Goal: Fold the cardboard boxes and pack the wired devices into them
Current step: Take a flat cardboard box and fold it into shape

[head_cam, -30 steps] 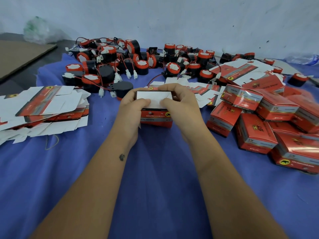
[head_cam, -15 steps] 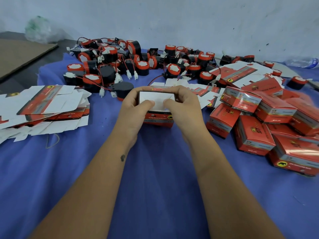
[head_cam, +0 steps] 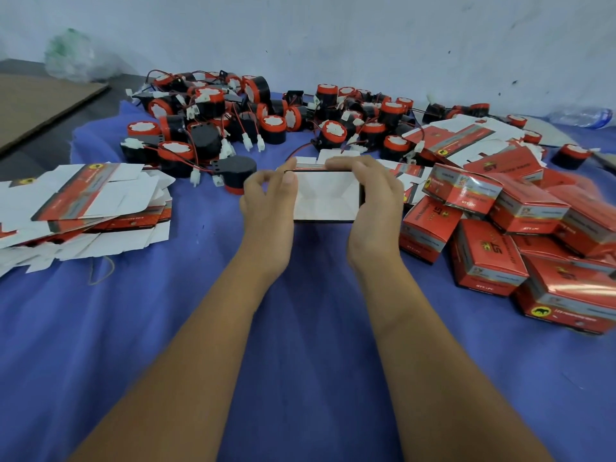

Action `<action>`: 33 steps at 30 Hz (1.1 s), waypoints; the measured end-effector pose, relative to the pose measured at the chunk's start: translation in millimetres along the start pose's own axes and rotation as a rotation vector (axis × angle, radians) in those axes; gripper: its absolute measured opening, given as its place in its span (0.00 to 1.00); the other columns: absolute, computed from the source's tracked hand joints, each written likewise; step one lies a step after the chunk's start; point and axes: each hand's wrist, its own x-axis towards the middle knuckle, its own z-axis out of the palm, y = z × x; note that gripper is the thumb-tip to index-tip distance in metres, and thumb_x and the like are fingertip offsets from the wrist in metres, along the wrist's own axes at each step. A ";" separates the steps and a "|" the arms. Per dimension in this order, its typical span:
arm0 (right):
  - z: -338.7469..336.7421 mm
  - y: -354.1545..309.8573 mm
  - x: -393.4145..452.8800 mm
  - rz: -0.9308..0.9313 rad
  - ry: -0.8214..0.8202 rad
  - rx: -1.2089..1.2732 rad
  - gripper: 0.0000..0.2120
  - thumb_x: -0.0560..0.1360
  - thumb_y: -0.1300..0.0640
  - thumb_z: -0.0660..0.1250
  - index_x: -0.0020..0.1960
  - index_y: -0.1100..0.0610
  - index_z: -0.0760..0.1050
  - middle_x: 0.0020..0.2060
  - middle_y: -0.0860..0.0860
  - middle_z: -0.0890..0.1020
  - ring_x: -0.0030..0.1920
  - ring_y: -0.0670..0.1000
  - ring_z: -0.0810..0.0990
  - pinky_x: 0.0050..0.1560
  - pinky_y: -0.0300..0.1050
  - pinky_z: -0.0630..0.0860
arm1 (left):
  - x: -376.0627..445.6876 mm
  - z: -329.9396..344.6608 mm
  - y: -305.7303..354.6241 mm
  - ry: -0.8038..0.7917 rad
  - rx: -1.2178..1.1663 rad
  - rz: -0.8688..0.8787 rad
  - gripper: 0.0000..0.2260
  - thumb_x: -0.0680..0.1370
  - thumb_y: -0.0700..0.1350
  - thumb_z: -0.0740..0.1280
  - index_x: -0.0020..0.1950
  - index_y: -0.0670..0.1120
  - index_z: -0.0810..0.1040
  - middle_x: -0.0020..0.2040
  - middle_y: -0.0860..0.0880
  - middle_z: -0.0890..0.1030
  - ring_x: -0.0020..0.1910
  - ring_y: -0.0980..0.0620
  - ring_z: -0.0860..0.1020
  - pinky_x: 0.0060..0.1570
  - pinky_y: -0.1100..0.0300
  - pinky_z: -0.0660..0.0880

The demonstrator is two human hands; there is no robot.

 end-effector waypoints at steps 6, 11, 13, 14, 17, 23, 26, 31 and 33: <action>0.8 -5.9 -0.9 -0.016 0.025 0.113 0.12 0.70 0.61 0.61 0.38 0.62 0.83 0.47 0.55 0.86 0.54 0.52 0.82 0.54 0.44 0.77 | 1.5 -4.8 -4.0 -0.003 0.121 -0.099 0.22 0.80 0.67 0.49 0.43 0.59 0.78 0.29 0.51 0.81 0.29 0.56 0.78 0.25 0.65 0.71; 5.5 -1.1 -5.9 -0.015 -0.051 -0.071 0.14 0.70 0.62 0.61 0.49 0.67 0.82 0.51 0.58 0.84 0.58 0.54 0.81 0.56 0.49 0.79 | 3.9 -10.3 3.1 -0.130 -0.353 -0.262 0.23 0.79 0.63 0.59 0.59 0.48 0.81 0.53 0.45 0.86 0.54 0.48 0.84 0.55 0.45 0.80; 9.2 1.3 -11.1 -0.087 -0.107 -0.166 0.11 0.70 0.63 0.61 0.45 0.63 0.81 0.59 0.58 0.81 0.65 0.53 0.76 0.61 0.44 0.75 | 4.5 -11.5 5.0 -0.146 -0.381 -0.270 0.17 0.78 0.53 0.66 0.60 0.43 0.80 0.57 0.41 0.84 0.59 0.44 0.81 0.64 0.41 0.75; 10.5 2.9 -13.2 -0.141 -0.121 -0.207 0.10 0.70 0.63 0.61 0.46 0.62 0.80 0.63 0.57 0.78 0.68 0.51 0.72 0.62 0.39 0.72 | 5.0 -11.3 5.4 -0.113 -0.387 -0.259 0.18 0.76 0.50 0.67 0.61 0.41 0.80 0.59 0.39 0.83 0.60 0.42 0.80 0.65 0.40 0.74; 10.2 11.5 -14.7 -0.187 -0.073 -0.316 0.17 0.71 0.60 0.62 0.59 0.59 0.76 0.70 0.53 0.69 0.72 0.48 0.64 0.70 0.40 0.63 | 8.9 -14.5 7.2 0.133 -0.384 -0.177 0.20 0.74 0.48 0.69 0.62 0.39 0.78 0.58 0.39 0.82 0.59 0.41 0.80 0.63 0.43 0.76; 9.7 30.4 -11.9 0.112 -0.150 -0.561 0.16 0.76 0.60 0.63 0.60 0.44 0.72 0.52 0.38 0.76 0.48 0.40 0.75 0.49 0.36 0.71 | 18.2 -32.3 2.4 0.662 -0.482 -0.098 0.20 0.74 0.40 0.73 0.64 0.39 0.75 0.55 0.46 0.84 0.49 0.58 0.83 0.47 0.66 0.78; 23.0 39.0 -3.6 0.177 -0.266 -0.877 0.16 0.77 0.57 0.61 0.65 0.50 0.72 0.57 0.45 0.77 0.52 0.49 0.76 0.47 0.44 0.69 | 19.6 -35.1 4.4 0.869 -0.499 -0.040 0.23 0.74 0.43 0.73 0.66 0.40 0.70 0.55 0.53 0.80 0.46 0.68 0.79 0.45 0.72 0.75; 75.4 55.5 32.7 -0.006 -0.479 -1.054 0.28 0.78 0.61 0.61 0.76 0.55 0.61 0.73 0.58 0.64 0.70 0.61 0.62 0.66 0.57 0.66 | 21.5 -34.3 0.8 0.848 -0.553 -0.069 0.24 0.77 0.45 0.70 0.69 0.45 0.64 0.65 0.47 0.76 0.61 0.52 0.79 0.60 0.49 0.79; 90.4 67.9 43.0 0.003 -0.591 -1.095 0.31 0.79 0.63 0.60 0.79 0.51 0.55 0.78 0.58 0.51 0.76 0.62 0.54 0.71 0.59 0.61 | 22.6 -34.7 -0.4 0.830 -0.560 -0.058 0.22 0.77 0.44 0.70 0.67 0.46 0.64 0.65 0.47 0.76 0.61 0.51 0.79 0.59 0.49 0.79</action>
